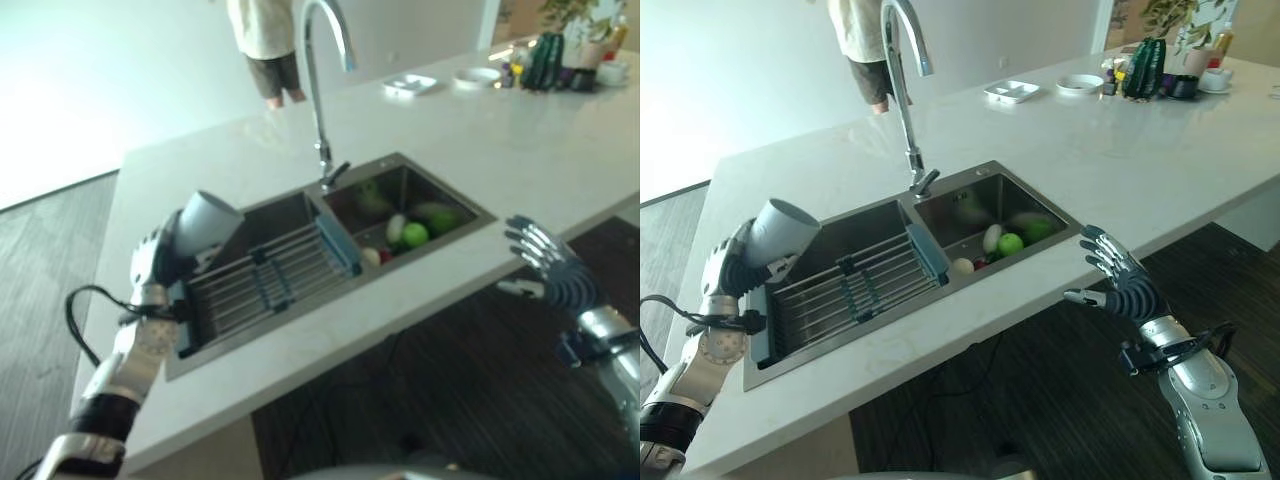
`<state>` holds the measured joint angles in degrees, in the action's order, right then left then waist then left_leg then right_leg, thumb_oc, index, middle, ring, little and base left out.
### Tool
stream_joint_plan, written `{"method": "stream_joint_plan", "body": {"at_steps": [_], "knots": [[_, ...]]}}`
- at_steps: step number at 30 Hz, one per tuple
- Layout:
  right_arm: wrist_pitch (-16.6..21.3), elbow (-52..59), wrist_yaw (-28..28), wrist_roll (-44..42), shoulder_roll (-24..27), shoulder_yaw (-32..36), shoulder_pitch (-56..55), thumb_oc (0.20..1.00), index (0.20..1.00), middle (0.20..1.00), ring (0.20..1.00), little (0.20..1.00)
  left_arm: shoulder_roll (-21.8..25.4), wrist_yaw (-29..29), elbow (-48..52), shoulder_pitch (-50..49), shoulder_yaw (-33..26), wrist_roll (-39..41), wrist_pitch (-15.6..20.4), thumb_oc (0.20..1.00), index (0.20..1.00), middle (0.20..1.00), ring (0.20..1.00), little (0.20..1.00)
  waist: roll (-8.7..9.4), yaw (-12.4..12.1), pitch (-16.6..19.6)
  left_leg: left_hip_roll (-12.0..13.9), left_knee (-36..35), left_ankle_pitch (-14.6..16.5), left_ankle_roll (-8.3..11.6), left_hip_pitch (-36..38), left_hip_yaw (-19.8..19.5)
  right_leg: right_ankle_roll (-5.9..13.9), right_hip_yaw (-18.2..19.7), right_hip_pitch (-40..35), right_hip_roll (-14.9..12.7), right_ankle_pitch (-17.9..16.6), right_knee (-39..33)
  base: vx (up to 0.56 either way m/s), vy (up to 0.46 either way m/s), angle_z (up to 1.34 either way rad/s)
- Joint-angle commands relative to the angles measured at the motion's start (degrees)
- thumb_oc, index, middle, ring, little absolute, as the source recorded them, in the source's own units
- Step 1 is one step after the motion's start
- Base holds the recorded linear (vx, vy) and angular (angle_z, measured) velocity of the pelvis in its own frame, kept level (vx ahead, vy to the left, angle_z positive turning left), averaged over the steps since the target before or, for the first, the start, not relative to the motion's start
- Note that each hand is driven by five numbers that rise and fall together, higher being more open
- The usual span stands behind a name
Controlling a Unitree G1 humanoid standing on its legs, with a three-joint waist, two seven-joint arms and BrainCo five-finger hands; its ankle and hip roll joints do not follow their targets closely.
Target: Place the dishes in the dishwasher.
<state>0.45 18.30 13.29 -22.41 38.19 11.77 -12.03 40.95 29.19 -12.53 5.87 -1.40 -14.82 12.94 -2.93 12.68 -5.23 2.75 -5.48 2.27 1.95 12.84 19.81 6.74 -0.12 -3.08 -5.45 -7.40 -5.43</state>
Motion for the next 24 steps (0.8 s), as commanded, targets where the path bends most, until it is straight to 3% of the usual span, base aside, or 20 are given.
{"method": "stream_joint_plan", "body": {"at_steps": [1, 3, 5, 9, 15, 18, 20, 21, 22, 23, 24], "knots": [[2.61, 1.54, -1.72, 1.29, -1.9, 0.68, 3.45, 1.0, 1.0, 1.0, 1.0, 1.0, 2.55, 1.02, 3.37, 3.27, -5.73, 11.28, 6.78, 0.2, 0.2, 0.2, 0.2, 0.2, 1.26, -0.69, 1.12, -1.33, 0.48, -0.26, -0.15, -1.06, -8.24, 1.09, -0.7, -3.12, 0.74, 3.12, 0.62, -0.01, -0.105, 0.2], [2.56, 1.97, -2.1, 2.09, -3.21, 0.45, 3.37, 1.0, 1.0, 1.0, 1.0, 1.0, -0.5, -3.06, 8.31, 2.71, -7.81, 19.97, 9.83, 0.2, 0.2, 0.2, 0.2, 0.2, 1.65, -1.58, 1.19, -1.04, 0.48, -0.42, -0.06, -1.23, -9.02, 0.8, -1.4, -3.5, 0.84, 3.46, 0.53, -0.02, -0.11, 0.17], [2.02, 3.14, -3.19, 3.27, -5.39, -0.4, 3.89, 1.0, 1.0, 1.0, 1.0, 1.0, -6.59, -12.08, 16.59, 1.34, -8.8, 32.97, 11.91, 0.2, 0.2, 0.2, 0.2, 0.2, 2.16, -2.85, 1.14, -0.55, 0.48, -0.65, 0.1, -1.52, -10.23, 0.21, -2.43, -3.98, 1.08, 4.03, 0.44, -0.05, -0.128, 0.31], [0.92, 4.94, -4.07, 4.75, -7.77, -2.52, 4.66, 1.0, 1.0, 1.0, 1.0, 1.0, -14.59, -24.1, 25.16, -0.66, -6.61, 51.26, 11.35, 0.2, 0.2, 0.2, 0.2, 0.2, 2.95, -4.7, 0.84, 0.51, 0.48, -1.39, 0.69, -2.1, -11.85, -0.64, -4.08, -4.64, 1.62, 4.77, 0.43, -0.06, -0.136, 0.29], [2.3, 6.47, -4.0, 3.9, -7.8, -4.52, 5.22, 1.0, 1.0, 1.0, 1.0, 1.0, -19.99, -34.85, 31.06, -3.94, -4.23, 70.18, 9.19, 0.2, 0.2, 0.2, 0.2, 0.2, 3.65, -7.8, -0.11, 2.68, 0.48, -4.55, 2.67, -3.92, -14.21, -1.76, -7.75, -4.56, 2.14, 5.01, 0.43, -0.05, -0.153, 0.34], [4.18, 7.87, -4.39, 3.24, -7.46, -4.66, 4.79, 1.0, 1.0, 1.0, 1.0, 1.0, -21.1, -37.01, 34.22, -6.95, -4.53, 73.49, 9.95, 0.2, 0.2, 0.2, 0.2, 0.2, 3.8, -9.84, -1.1, 3.77, 1.5, -5.76, 3.79, -5.97, -15.92, -1.94, -8.73, -4.33, 2.32, 5.53, 0.43, -0.01, -0.158, 0.35], [4.75, 8.43, -5.89, 4.22, -7.06, -4.54, 4.54, 1.0, 1.0, 1.0, 1.0, 1.0, -20.78, -37.83, 34.78, -7.73, -4.61, 74.45, 10.47, 0.2, 0.2, 0.2, 0.2, 0.2, 3.59, -10.35, -1.69, 4.69, 1.01, -7.46, 4.24, -7.91, -14.5, -1.78, -9.97, -4.39, 2.46, 5.89, 0.43, -0.11, -0.034, 0.37], [5.2, 8.07, -7.89, 4.35, -5.95, -4.22, 4.93, 1.0, 1.0, 1.0, 1.0, 1.0, -20.0, -38.7, 34.47, -7.53, -4.03, 76.7, 10.99, 0.2, 0.2, 0.2, 0.2, 0.2, 3.37, -10.23, -2.15, 5.56, 1.13, -8.98, 4.83, -9.84, -10.5, -1.38, -12.09, -4.46, 2.1, 5.86, 0.43, -0.28, 0.025, 0.57], [5.95, 7.12, -9.49, 4.34, -4.43, -3.85, 6.23, 1.0, 1.0, 1.0, 1.0, 1.0, -19.58, -39.85, 33.55, -6.4, -3.53, 79.93, 10.98, 0.2, 0.2, 0.2, 0.2, 0.2, 3.6, -9.44, -2.47, 6.37, 3.18, -8.79, 4.99, -9.78, -4.84, -1.07, -14.92, -4.37, 1.0, 5.69, 0.43, -0.37, 0.053, 1.66], [6.67, 6.35, -9.58, 3.81, -3.61, -3.81, 7.55, 1.0, 1.0, 1.0, 1.0, 1.0, -19.32, -40.24, 32.76, -5.59, -3.39, 81.06, 11.84, 0.2, 0.2, 0.2, 0.2, 0.2, 4.05, -8.94, -2.51, 6.35, 5.29, -7.6, 4.38, -9.68, -2.66, -1.21, -16.01, -3.54, 0.13, 5.06, 0.43, -0.64, 0.128, 2.92], [9.51, 4.0, -9.6, 2.72, -2.2, -3.33, 10.27, 1.0, 1.0, 1.0, 1.0, 1.0, -19.96, -40.71, 32.5, -3.52, -3.03, 81.79, 13.08, 0.2, 0.2, 0.2, 0.2, 0.2, 4.66, -7.46, -2.67, 6.32, 15.03, -5.29, 4.16, -7.85, -2.01, -1.82, -18.44, -1.36, -1.22, 3.48, 0.43, -0.6, 0.139, 2.63]]}}
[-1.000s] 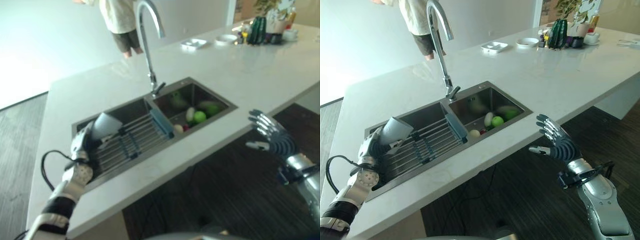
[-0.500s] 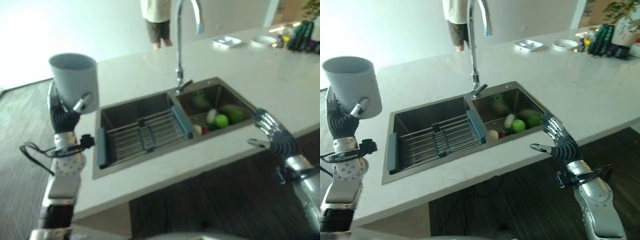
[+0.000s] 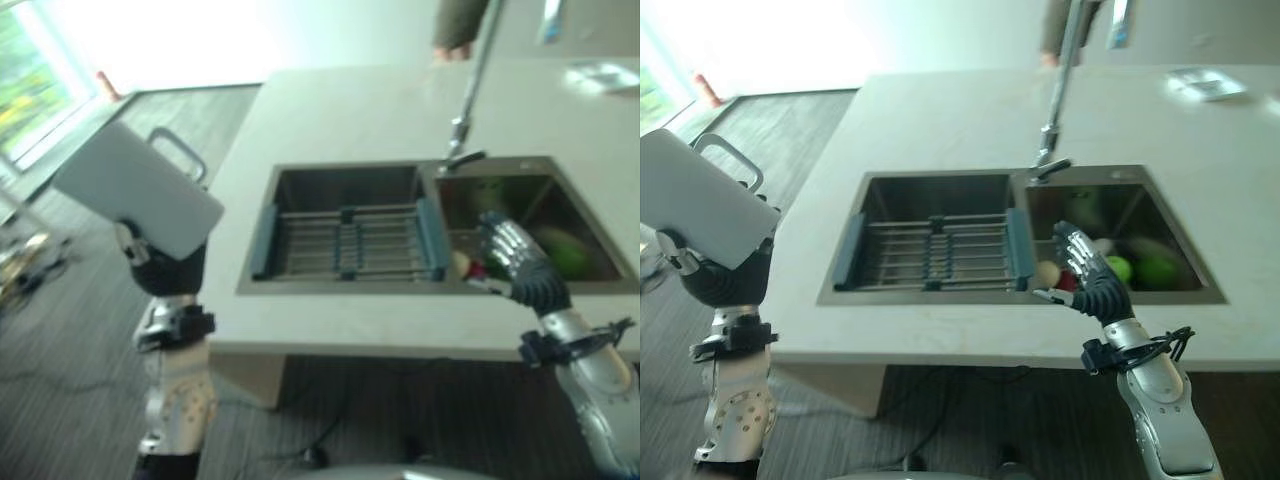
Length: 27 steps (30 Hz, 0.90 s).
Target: Place the dishes in the dishwasher.
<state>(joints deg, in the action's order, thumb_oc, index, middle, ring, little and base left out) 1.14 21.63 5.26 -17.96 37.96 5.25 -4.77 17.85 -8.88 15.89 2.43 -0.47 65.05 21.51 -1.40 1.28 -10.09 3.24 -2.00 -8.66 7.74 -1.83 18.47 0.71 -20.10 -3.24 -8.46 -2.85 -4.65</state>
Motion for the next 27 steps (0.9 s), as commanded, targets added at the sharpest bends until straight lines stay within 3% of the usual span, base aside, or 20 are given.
{"method": "stream_joint_plan", "body": {"at_steps": [1, 5, 7, 9, 12, 13, 16, 18, 19, 20, 22, 23, 27], "knots": [[9.24, 0.51, -1.66, -1.58, -2.12, 3.63, 3.08, 1.0, 1.0, 1.0, 1.0, 1.0, 2.71, -2.96, 4.36, 0.26, -4.02, 2.42, 4.21, 0.2, 0.2, 0.2, 0.2, 0.2, 3.3, 4.39, 2.45, 6.0, 12.45, 5.44, -1.61, 7.84, 0.04, 4.06, 0.54, -0.16, 1.22, -2.09, -0.35, -0.54, 0.158, 1.74], [10.32, -0.3, -1.07, -0.68, -3.15, 6.13, 2.17, 1.0, 1.0, 1.0, 1.0, 1.0, -0.26, -5.45, 3.96, 1.82, -4.49, 5.69, 2.05, 0.2, 0.2, 0.2, 0.2, 0.2, 2.26, 6.61, 3.61, 9.4, 9.73, 5.21, 0.8, 15.92, 5.66, 4.5, -7.24, 1.32, -0.17, -4.59, -0.35, -0.29, 0.255, 1.01], [9.43, -0.61, -1.38, -0.37, -3.57, 6.87, 2.41, 1.0, 1.0, 1.0, 1.0, 1.0, -0.58, -5.51, 3.55, 2.69, -4.12, 5.07, 1.07, 0.2, 0.2, 0.2, 0.2, 0.2, 1.85, 7.05, 4.11, 8.28, 0.78, 8.2, 1.06, 19.87, 7.53, 7.36, -8.97, 1.91, -1.73, -6.38, 0.04, -0.26, 0.443, 1.02], [9.04, -0.39, -1.3, -1.02, -3.99, 7.07, 2.39, 1.0, 1.0, 1.0, 1.0, 1.0, -0.61, -5.22, 3.5, 2.79, -4.28, 4.76, 0.13, 0.2, 0.2, 0.2, 0.2, 0.2, 2.23, 7.02, 4.18, 7.37, -2.53, 9.6, 0.51, 21.21, 8.66, 9.07, -9.84, 2.43, -3.28, -8.23, 0.15, -0.26, 0.375, 1.41], [9.13, -0.74, -0.68, 0.17, -6.25, 6.2, 2.83, 1.0, 1.0, 1.0, 1.0, 1.0, -0.62, -4.16, 3.67, 2.77, -4.98, 3.95, -1.14, 0.2, 0.2, 0.2, 0.2, 0.2, 2.23, 5.61, 3.88, 4.55, -3.0, 11.85, -0.11, 19.56, 5.58, 11.81, -10.7, 3.76, -5.78, -11.03, 0.31, -0.22, 0.374, 1.01], [8.46, 0.35, -0.47, 2.46, -8.69, 4.62, 3.16, 1.0, 1.0, 1.0, 1.0, 1.0, -0.71, -3.26, 4.9, 1.9, -5.68, 3.53, -2.25, 0.2, 0.2, 0.2, 0.2, 0.2, 2.76, 4.12, 3.1, 1.87, -3.0, 12.09, -1.41, 17.7, 3.72, 12.02, -12.53, 4.61, -8.53, -14.51, 0.92, -0.24, 0.422, 0.86], [8.08, 1.46, -0.87, 5.46, -11.77, 1.49, 3.27, 1.0, 1.0, 1.0, 1.0, 1.0, -0.84, -2.01, 6.42, 0.98, -6.25, 2.35, -3.13, 0.2, 0.2, 0.2, 0.2, 0.2, 3.28, 2.0, 1.95, -1.42, -3.0, 13.26, -3.3, 16.21, -0.51, 12.7, -13.54, 5.64, -12.3, -17.42, 3.22, -0.21, 0.436, 0.59], [7.47, 1.28, -1.78, 5.95, -12.68, -0.56, 3.68, 1.0, 1.0, 1.0, 1.0, 1.0, -0.73, -1.18, 6.95, 0.87, -5.95, 1.93, -3.58, 0.2, 0.2, 0.2, 0.2, 0.2, 3.24, 1.34, 1.42, -2.97, -3.0, 13.53, -4.83, 15.53, -3.97, 12.38, -10.86, 6.26, -12.54, -16.71, 4.94, -0.15, 0.394, 0.6], [7.49, 0.59, -3.19, 5.93, -12.53, -0.77, 3.56, 1.0, 1.0, 1.0, 1.0, 1.0, -0.34, -2.01, 6.34, 1.66, -5.0, 2.55, -4.81, 0.2, 0.2, 0.2, 0.2, 0.2, 3.29, 2.2, 1.38, -3.56, -3.0, 13.43, -5.92, 15.0, -7.0, 12.04, -4.61, 7.03, -10.84, -15.28, 5.65, -0.05, 0.277, 0.74], [7.66, 0.48, -3.13, 5.75, -12.28, -0.61, 3.38, 1.0, 1.0, 1.0, 1.0, 1.0, -0.18, -2.24, 5.87, 2.16, -4.35, 2.2, -4.76, 0.2, 0.2, 0.2, 0.2, 0.2, 3.43, 2.91, 1.47, -3.73, -3.0, 13.31, -6.37, 14.59, -8.36, 11.78, -1.35, 7.43, -9.99, -14.54, 6.2, 0.0, 0.272, 1.29], [8.32, 0.79, -3.36, 3.96, -10.49, 2.2, 1.01, 1.0, 1.0, 1.0, 1.0, 1.0, -0.07, -3.6, 4.9, 3.19, -2.34, 2.18, -5.88, 0.2, 0.2, 0.2, 0.2, 0.2, 3.63, 5.27, 1.88, -3.7, -3.0, 12.14, -7.31, 13.18, -11.9, 9.81, 9.47, 6.71, -4.7, -9.12, 7.03, 0.05, 0.235, 2.14], [8.55, 1.18, -2.51, 2.32, -9.68, 3.58, -0.03, 1.0, 1.0, 1.0, 1.0, 1.0, -0.51, -2.93, 5.0, 3.55, -1.46, 1.26, -5.98, 0.2, 0.2, 0.2, 0.2, 0.2, 3.94, 5.8, 2.45, -3.89, -3.0, 11.83, -7.76, 12.32, -13.64, 9.08, 12.85, 6.09, -2.18, -6.46, 6.62, 0.06, 0.184, 2.26], [9.59, 1.93, -0.75, 0.1, -9.21, 3.79, -0.96, 1.0, 1.0, 1.0, 1.0, 1.0, -1.19, -1.51, 5.48, 3.68, -0.7, -0.52, -6.39, 0.2, 0.2, 0.2, 0.2, 0.2, 5.08, 5.17, 2.93, -4.92, -3.0, 10.91, -8.71, 10.66, -16.96, 8.38, 16.13, 5.51, 0.37, -4.21, 6.75, 0.02, -0.02, 1.47]]}}
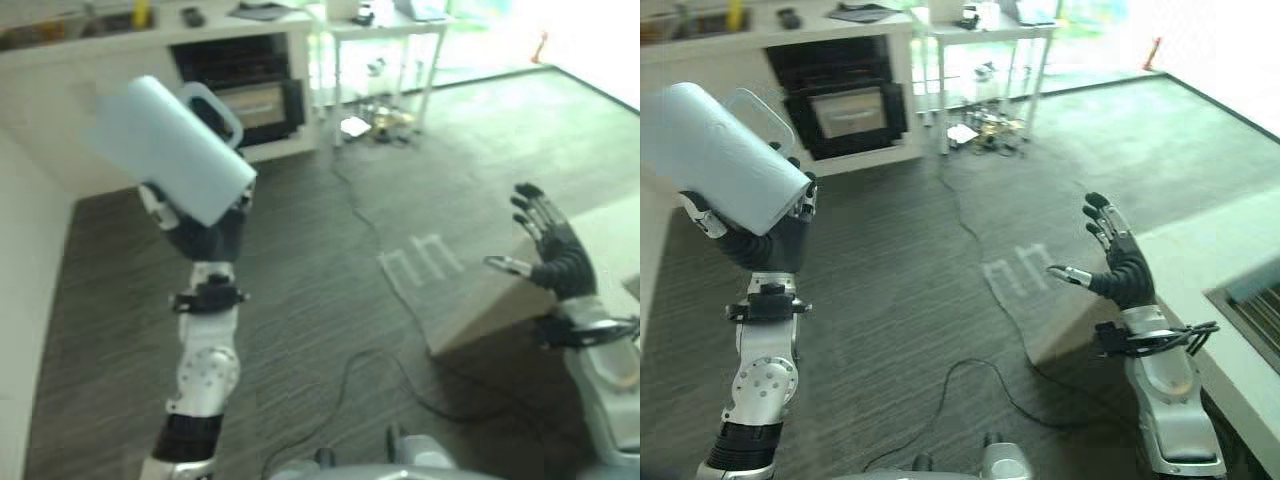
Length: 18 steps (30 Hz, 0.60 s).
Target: Place the dishes in the dishwasher.
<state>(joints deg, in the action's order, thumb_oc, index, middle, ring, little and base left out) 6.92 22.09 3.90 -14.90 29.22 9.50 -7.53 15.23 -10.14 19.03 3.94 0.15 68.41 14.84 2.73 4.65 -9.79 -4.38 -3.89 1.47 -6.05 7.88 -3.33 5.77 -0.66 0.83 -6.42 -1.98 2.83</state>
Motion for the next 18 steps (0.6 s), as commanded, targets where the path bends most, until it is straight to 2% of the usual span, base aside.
{"method": "stream_joint_plan", "body": {"at_steps": [1, 6, 7, 9, 13, 15, 17, 18], "knots": [[3.97, 1.18, -0.09, -3.08, -0.63, -1.28, 2.19, 1.0, 1.0, 1.0, 1.0, 1.0, 1.52, -0.65, 2.54, 1.47, -1.44, -3.86, -0.07, 0.2, 0.2, 0.2, 0.2, 0.2, 1.15, 0.64, 2.56, 2.67, -1.11, 0.55, 5.02, 0.73, 3.94, 3.4, -3.89, 0.78, -1.84, -4.99, -0.79, -0.01, -0.161, 0.69], [3.9, 0.51, -2.5, -2.41, -1.27, -6.01, 6.32, 1.0, 1.0, 1.0, 1.0, 1.0, 2.67, -1.7, 2.83, -0.44, -2.84, -3.58, 0.72, 0.2, 0.2, 0.2, 0.2, 0.2, 0.8, -2.6, 2.22, 3.61, -1.11, -0.19, 5.56, 0.78, 1.67, 3.42, -5.16, -1.7, -1.38, -5.06, -3.25, 0.09, -0.252, 0.6], [3.46, 0.03, -2.01, -2.07, -1.54, -7.51, 7.4, 1.0, 1.0, 1.0, 1.0, 1.0, 2.93, -1.0, 3.6, -1.27, -3.35, -4.2, 1.06, 0.2, 0.2, 0.2, 0.2, 0.2, 0.52, -3.77, 2.74, 4.61, -1.11, -0.64, 6.37, 0.39, 2.55, 2.94, -6.55, -4.19, -1.1, -4.71, -5.92, 0.16, -0.373, 0.6], [2.62, 0.5, -1.28, -2.62, -1.49, -7.97, 7.37, 1.0, 1.0, 1.0, 1.0, 1.0, 3.1, 0.12, 4.43, -2.22, -3.74, -4.76, 0.98, 0.2, 0.2, 0.2, 0.2, 0.2, 0.27, -4.57, 3.17, 5.48, -1.11, -1.2, 7.06, -0.25, 2.89, 2.23, -7.34, -5.96, -0.44, -3.94, -7.52, 0.13, -0.297, 0.29], [1.42, 0.94, -0.15, -3.04, -0.99, -9.16, 7.87, 1.0, 1.0, 1.0, 1.0, 1.0, 3.33, 1.08, 5.63, -5.51, -5.41, -3.83, 0.71, 0.2, 0.2, 0.2, 0.2, 0.2, -0.36, -6.11, 3.38, 6.87, -1.11, -1.9, 8.37, -0.65, 1.77, 0.88, -7.19, -6.64, 1.02, -2.35, -7.83, 0.08, -0.217, 0.08], [1.27, 1.11, -0.49, -2.65, -0.43, -9.42, 8.1, 1.0, 1.0, 1.0, 1.0, 1.0, 3.18, 0.66, 5.87, -6.3, -5.69, -2.63, 0.98, 0.2, 0.2, 0.2, 0.2, 0.2, -0.82, -6.54, 3.23, 8.32, -1.11, -2.82, 9.39, -1.19, 2.93, 0.46, -8.35, -6.77, 1.32, -1.93, -7.83, 0.0, -0.13, 0.04], [1.47, 1.15, -1.9, -2.24, 0.43, -8.62, 8.17, 1.0, 1.0, 1.0, 1.0, 1.0, 3.23, -0.46, 5.32, -5.35, -4.96, -1.68, 0.84, 0.2, 0.2, 0.2, 0.2, 0.2, -1.19, -6.0, 3.02, 10.35, -1.11, -3.25, 10.62, -1.52, 7.31, 0.65, -11.3, -7.48, 1.0, -1.06, -7.83, -0.05, -0.048, 0.28], [1.93, 1.02, -3.37, -2.17, 1.21, -7.56, 8.18, 1.0, 1.0, 1.0, 1.0, 1.0, 3.08, -1.39, 4.36, -3.64, -4.06, -1.12, 0.65, 0.2, 0.2, 0.2, 0.2, 0.2, -1.4, -5.34, 2.82, 11.62, -1.11, -3.91, 11.54, -2.08, 9.58, 0.84, -13.93, -7.8, 0.4, -0.83, -7.83, -0.1, -0.011, 0.89]]}}
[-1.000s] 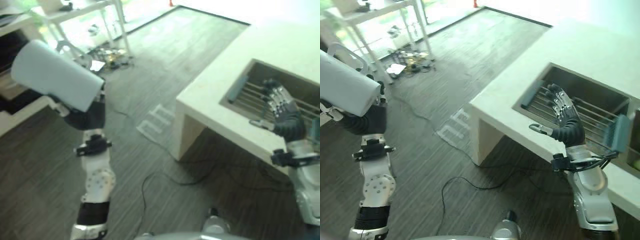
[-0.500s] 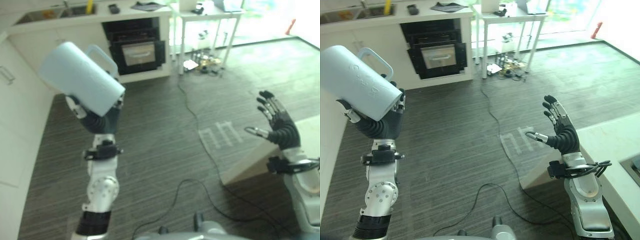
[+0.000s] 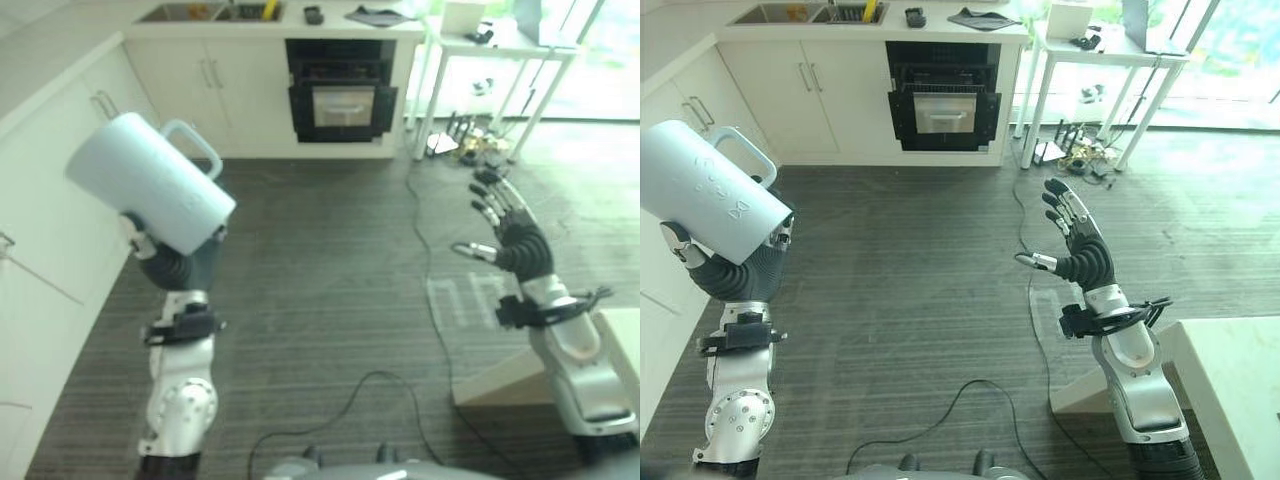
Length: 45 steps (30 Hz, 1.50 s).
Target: Place the dishes in the dishwasher.
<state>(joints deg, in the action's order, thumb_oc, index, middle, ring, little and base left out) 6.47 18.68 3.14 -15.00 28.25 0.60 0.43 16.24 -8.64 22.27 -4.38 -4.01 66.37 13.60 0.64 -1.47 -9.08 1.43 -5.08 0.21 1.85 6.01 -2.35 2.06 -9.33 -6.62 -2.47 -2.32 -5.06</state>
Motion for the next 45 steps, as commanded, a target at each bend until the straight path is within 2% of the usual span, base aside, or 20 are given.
{"method": "stream_joint_plan", "body": {"at_steps": [1, 3, 4, 9, 12, 18, 19, 21, 23, 24, 26, 28, 30, 31, 32, 33, 35, 39, 43, 45], "knots": [[2.85, 4.15, -2.72, -2.49, 2.48, 1.78, 0.23, 1.0, 1.0, 1.0, 1.0, 1.0, 2.12, -3.14, 0.74, 5.07, 0.23, 1.26, 2.1, 0.2, 0.2, 0.2, 0.2, 0.2, 0.56, 1.01, 2.12, 5.88, 0.08, -2.8, 3.83, -0.47, 8.43, 4.55, -5.63, -0.37, -3.6, -0.41, 0.06, -0.13, 0.016, 1.26], [3.54, 4.02, -1.63, -3.37, 2.59, 2.49, -0.06, 1.0, 1.0, 1.0, 1.0, 1.0, 2.01, -3.77, 0.28, 5.27, 0.05, 1.84, 2.49, 0.2, 0.2, 0.2, 0.2, 0.2, 0.16, 1.71, 2.41, 5.53, 0.08, -2.62, 3.84, -0.56, 7.82, 4.46, -5.28, -0.5, -3.57, -0.11, 0.06, -0.05, 0.039, 0.97], [7.89, 3.94, 0.78, -2.8, -1.03, 5.04, -4.99, 1.0, 1.0, 1.0, 1.0, 1.0, 1.71, -11.73, -0.12, 4.98, 0.96, 2.69, -0.88, 0.2, 0.2, 0.2, 0.2, 0.2, -0.74, 8.22, 3.97, -2.73, 0.08, 1.81, -1.28, 2.36, 6.52, 3.02, 3.12, 6.12, 1.58, -0.39, 7.54, -0.07, 0.02, 0.23], [7.45, 4.66, 0.54, -4.4, -0.63, 5.05, -4.52, 1.0, 1.0, 1.0, 1.0, 1.0, 2.15, -11.61, -0.91, 4.58, 0.96, 3.16, -1.28, 0.2, 0.2, 0.2, 0.2, 0.2, -0.07, 7.18, 5.2, -3.2, 0.08, 0.51, -1.75, 0.91, 4.66, 2.18, 4.57, 4.78, 2.37, -0.01, 4.24, -0.05, -0.014, -0.03], [7.07, 5.04, 1.18, -4.81, -0.64, 5.32, -5.61, 1.0, 1.0, 1.0, 1.0, 1.0, 2.05, -12.18, -1.66, 4.72, 0.34, 2.74, -1.32, 0.2, 0.2, 0.2, 0.2, 0.2, 0.46, 7.27, 5.84, -3.21, 0.08, 0.35, -1.9, 1.12, 5.45, 2.36, 5.35, 3.14, 2.65, -0.92, 1.76, -0.02, -0.087, -0.03], [7.08, 5.25, 2.36, -5.56, -0.79, 4.64, -5.25, 1.0, 1.0, 1.0, 1.0, 1.0, 2.19, -11.57, -2.16, 3.69, -0.37, 2.56, -0.63, 0.2, 0.2, 0.2, 0.2, 0.2, 0.29, 6.99, 5.35, -2.61, 0.59, 0.2, -1.46, 2.95, 6.72, 1.55, 6.59, 1.79, 3.55, -0.58, 1.46, 0.04, -0.099, -0.09], [6.97, 5.2, 2.85, -5.86, -0.38, 4.48, -5.09, 1.0, 1.0, 1.0, 1.0, 1.0, 2.23, -11.39, -2.19, 3.48, -0.43, 2.57, -0.13, 0.2, 0.2, 0.2, 0.2, 0.2, 0.53, 6.92, 4.61, -2.43, 4.9, 0.42, -0.64, 1.96, 7.26, 0.88, 6.95, 1.43, 3.77, -0.28, 1.73, 0.04, -0.13, -0.26], [6.97, 5.17, 3.03, -5.74, 0.08, 4.47, -5.26, 1.0, 1.0, 1.0, 1.0, 1.0, 2.26, -11.43, -1.95, 3.36, -0.16, 2.97, 0.24, 0.2, 0.2, 0.2, 0.2, 0.2, 0.66, 7.0, 3.49, -1.3, 13.33, -1.69, 1.1, -0.96, 8.66, -0.03, 6.79, 0.55, 4.03, 0.33, 1.71, 0.05, -0.128, -0.24], [7.49, 4.92, 3.35, -5.42, 0.8, 5.0, -5.52, 1.0, 1.0, 1.0, 1.0, 1.0, 2.08, -11.84, -1.9, 3.51, 0.11, 3.28, 0.23, 0.2, 0.2, 0.2, 0.2, 0.2, 1.72, 7.17, 1.65, -0.27, 24.51, -2.48, 1.68, -5.04, 10.1, -1.01, 5.95, 0.32, 3.31, 0.18, 2.7, 0.04, -0.136, -0.05], [7.91, 4.69, 3.9, -5.76, 0.95, 5.43, -5.6, 1.0, 1.0, 1.0, 1.0, 1.0, 1.97, -11.94, -1.68, 3.59, 0.29, 3.16, 0.02, 0.2, 0.2, 0.2, 0.2, 0.2, 1.9, 7.2, 0.97, 0.14, 26.72, -3.15, 1.76, -6.95, 10.73, -1.2, 5.81, 0.13, 3.3, 0.21, 3.17, 0.06, -0.088, 0.2], [8.08, 4.39, 3.84, -5.39, 0.84, 5.72, -5.32, 1.0, 1.0, 1.0, 1.0, 1.0, 1.73, -11.87, -1.86, 4.39, 0.59, 2.06, -0.4, 0.2, 0.2, 0.2, 0.2, 0.2, 1.92, 7.3, 0.25, 1.75, 24.39, -3.78, 1.77, -9.11, 13.97, -1.03, 5.38, -0.82, 3.47, 0.71, 3.06, 0.14, -0.005, 0.16], [7.77, 3.71, 3.76, -5.64, 0.83, 5.28, -4.08, 1.0, 1.0, 1.0, 1.0, 1.0, 2.21, -11.84, -2.37, 4.59, 1.14, 1.69, 0.33, 0.2, 0.2, 0.2, 0.2, 0.2, 0.82, 6.65, -0.02, 2.8, 14.2, -5.93, 1.81, -9.85, 16.26, -0.28, 5.6, -3.0, 4.41, 1.74, 1.72, 0.31, 0.114, 0.08], [7.13, 3.93, 4.32, -5.98, 1.35, 4.82, -3.92, 1.0, 1.0, 1.0, 1.0, 1.0, 2.83, -11.18, -2.42, 3.65, 0.78, 1.27, 1.4, 0.2, 0.2, 0.2, 0.2, 0.2, -0.27, 5.22, 0.34, 2.3, 3.26, -9.68, 2.27, -10.58, 15.17, 0.45, 7.33, -6.03, 5.24, 2.86, 0.22, 0.43, 0.197, 0.02], [7.14, 3.98, 4.87, -5.71, 1.68, 4.91, -4.31, 1.0, 1.0, 1.0, 1.0, 1.0, 3.22, -11.59, -2.6, 2.38, 0.07, 1.89, 1.79, 0.2, 0.2, 0.2, 0.2, 0.2, -0.84, 3.99, 0.41, 2.91, 0.18, -13.06, 3.24, -12.47, 13.33, 0.47, 8.59, -8.02, 5.74, 3.94, 0.06, 0.53, 0.201, -0.08], [7.31, 3.89, 5.54, -6.54, 1.96, 5.39, -5.14, 1.0, 1.0, 1.0, 1.0, 1.0, 3.18, -12.81, -3.02, 0.73, -0.88, 2.73, 1.75, 0.2, 0.2, 0.2, 0.2, 0.2, -0.92, 2.88, 0.66, 3.81, 0.08, -14.4, 4.3, -16.34, 11.8, 0.17, 9.77, -10.3, 6.04, 5.37, 0.06, 0.56, 0.199, -0.17], [7.58, 3.76, 6.02, -7.17, 2.09, 5.92, -5.78, 1.0, 1.0, 1.0, 1.0, 1.0, 2.89, -13.66, -3.21, -0.19, -1.5, 2.87, 1.47, 0.2, 0.2, 0.2, 0.2, 0.2, -0.87, 2.43, 0.85, 4.22, 0.08, -14.98, 4.76, -18.11, 12.07, 0.03, 10.11, -11.59, 6.19, 6.32, 0.06, 0.51, 0.177, -0.43], [8.05, 3.35, 7.13, -8.9, 2.76, 6.52, -6.54, 1.0, 1.0, 1.0, 1.0, 1.0, 2.43, -14.31, -3.45, -1.3, -2.09, 2.72, 1.61, 0.2, 0.2, 0.2, 0.2, 0.2, -0.95, 2.34, 0.9, 4.44, 0.08, -13.96, 4.44, -17.29, 13.47, -0.09, 10.56, -12.26, 6.12, 7.5, 0.76, 0.47, 0.208, -0.7], [7.32, 5.24, 9.21, -9.78, 2.03, 7.09, -8.13, 1.0, 1.0, 1.0, 1.0, 1.0, 2.79, -13.04, -2.96, -1.32, -3.53, 2.33, 1.02, 0.2, 0.2, 0.2, 0.2, 0.2, -0.73, 1.39, 1.62, 3.41, 0.15, -13.07, 2.91, -14.02, 11.5, 1.55, 11.46, -13.08, 4.01, 10.16, 6.07, 0.47, 0.261, -0.6], [6.75, 5.39, 6.25, -7.45, -0.14, 4.88, -5.8, 1.0, 1.0, 1.0, 1.0, 1.0, 2.85, -12.06, -2.68, 1.04, -2.86, 0.39, -1.44, 0.2, 0.2, 0.2, 0.2, 0.2, 1.03, -0.4, 3.73, 0.45, 0.08, -11.4, -0.02, -12.81, 11.6, 4.81, 9.3, -12.58, 0.57, 6.38, 10.22, 0.33, 0.243, -0.21], [6.78, 5.49, 3.51, -5.11, -1.51, 3.9, -5.05, 1.0, 1.0, 1.0, 1.0, 1.0, 3.27, -11.93, -2.25, 1.8, -1.73, 0.07, -2.99, 0.2, 0.2, 0.2, 0.2, 0.2, 1.98, -0.69, 5.02, -1.76, 0.08, -10.09, -2.09, -11.48, 12.91, 7.45, 7.07, -10.07, -0.81, 0.73, 18.72, 0.26, 0.3, 0.39]]}}
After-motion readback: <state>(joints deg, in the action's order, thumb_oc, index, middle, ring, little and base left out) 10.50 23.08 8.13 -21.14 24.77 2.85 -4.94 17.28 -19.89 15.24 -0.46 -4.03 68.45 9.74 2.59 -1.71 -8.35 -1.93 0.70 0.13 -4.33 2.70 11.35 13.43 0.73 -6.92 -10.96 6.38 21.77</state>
